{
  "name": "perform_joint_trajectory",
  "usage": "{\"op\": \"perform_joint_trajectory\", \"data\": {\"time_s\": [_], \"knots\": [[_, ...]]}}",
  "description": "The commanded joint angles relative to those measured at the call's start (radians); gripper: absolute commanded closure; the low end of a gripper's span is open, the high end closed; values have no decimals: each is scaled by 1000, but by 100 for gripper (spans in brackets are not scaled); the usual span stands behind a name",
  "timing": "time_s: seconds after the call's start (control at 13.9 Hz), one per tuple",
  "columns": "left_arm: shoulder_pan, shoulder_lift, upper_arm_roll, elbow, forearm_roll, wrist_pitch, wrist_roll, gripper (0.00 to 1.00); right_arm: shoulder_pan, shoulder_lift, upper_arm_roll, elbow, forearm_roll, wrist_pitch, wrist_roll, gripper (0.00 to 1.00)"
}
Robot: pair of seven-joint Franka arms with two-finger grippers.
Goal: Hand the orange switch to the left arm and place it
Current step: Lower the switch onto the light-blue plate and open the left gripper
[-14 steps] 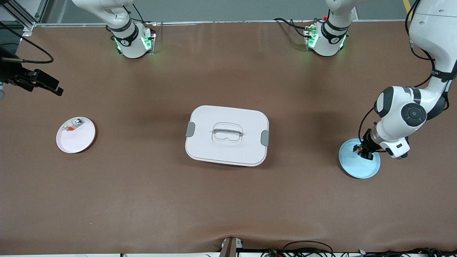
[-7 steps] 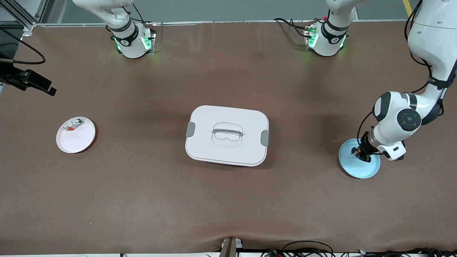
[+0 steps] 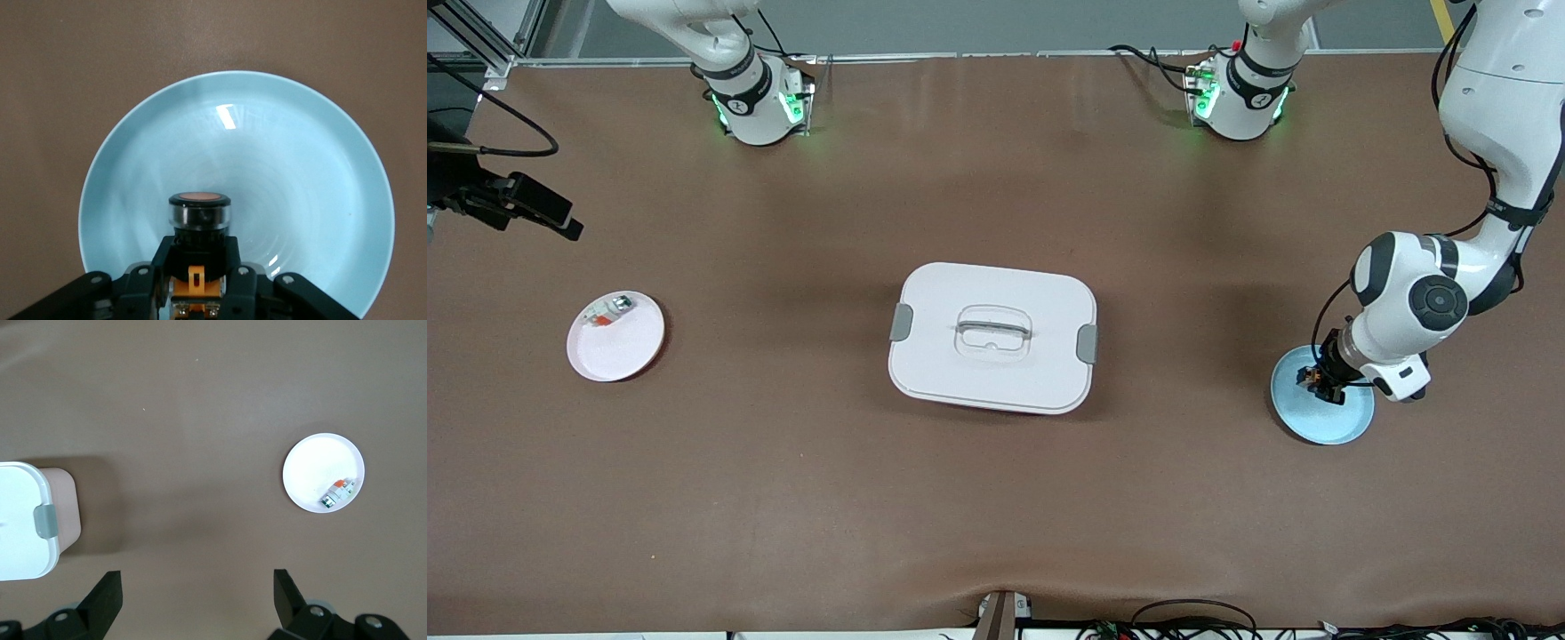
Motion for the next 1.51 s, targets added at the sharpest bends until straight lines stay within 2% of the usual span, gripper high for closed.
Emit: {"op": "perform_joint_trajectory", "data": {"time_s": [0.0,0.29,0.43,0.5,0.65,0.72,0.79,0.86,1.22,1.44], "knots": [[3,14,-2,19,29,10,-24,100,3,-42,-1,-16,20,7,8,0],[9,22,3,30,29,8,-23,100,8,-45,2,-16,43,13,8,0],[2,23,3,31,28,8,-27,83,13,-44,2,-16,44,25,11,0],[3,25,3,33,29,8,-36,81,14,-42,2,-16,52,39,9,0],[3,23,3,34,28,8,-38,56,13,-38,2,-16,64,59,9,0],[3,22,3,41,29,8,-38,37,14,-36,2,-16,63,65,9,0],[0,20,3,41,28,7,-41,14,14,-36,2,-16,63,70,9,0],[-3,16,3,42,29,-1,-52,0,14,-36,2,-16,63,68,9,0],[-3,-27,3,50,12,-10,-46,0,14,-36,2,-19,63,60,8,0],[6,-98,1,27,-23,-12,104,0,14,-36,3,-19,63,59,6,0]]}}
